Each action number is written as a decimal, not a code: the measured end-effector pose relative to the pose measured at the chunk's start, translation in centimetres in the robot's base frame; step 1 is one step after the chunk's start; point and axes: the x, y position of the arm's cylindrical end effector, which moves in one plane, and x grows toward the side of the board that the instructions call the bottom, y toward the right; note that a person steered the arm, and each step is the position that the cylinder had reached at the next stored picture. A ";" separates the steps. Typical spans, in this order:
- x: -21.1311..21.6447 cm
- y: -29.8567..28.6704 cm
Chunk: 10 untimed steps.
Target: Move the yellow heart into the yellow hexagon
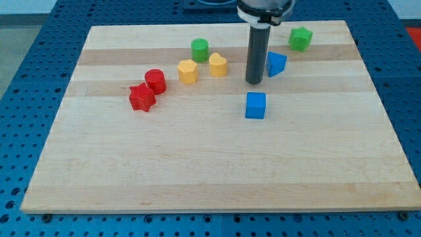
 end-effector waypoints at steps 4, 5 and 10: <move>-0.5 -2.3; -0.9 -1.6; -1.2 -5.3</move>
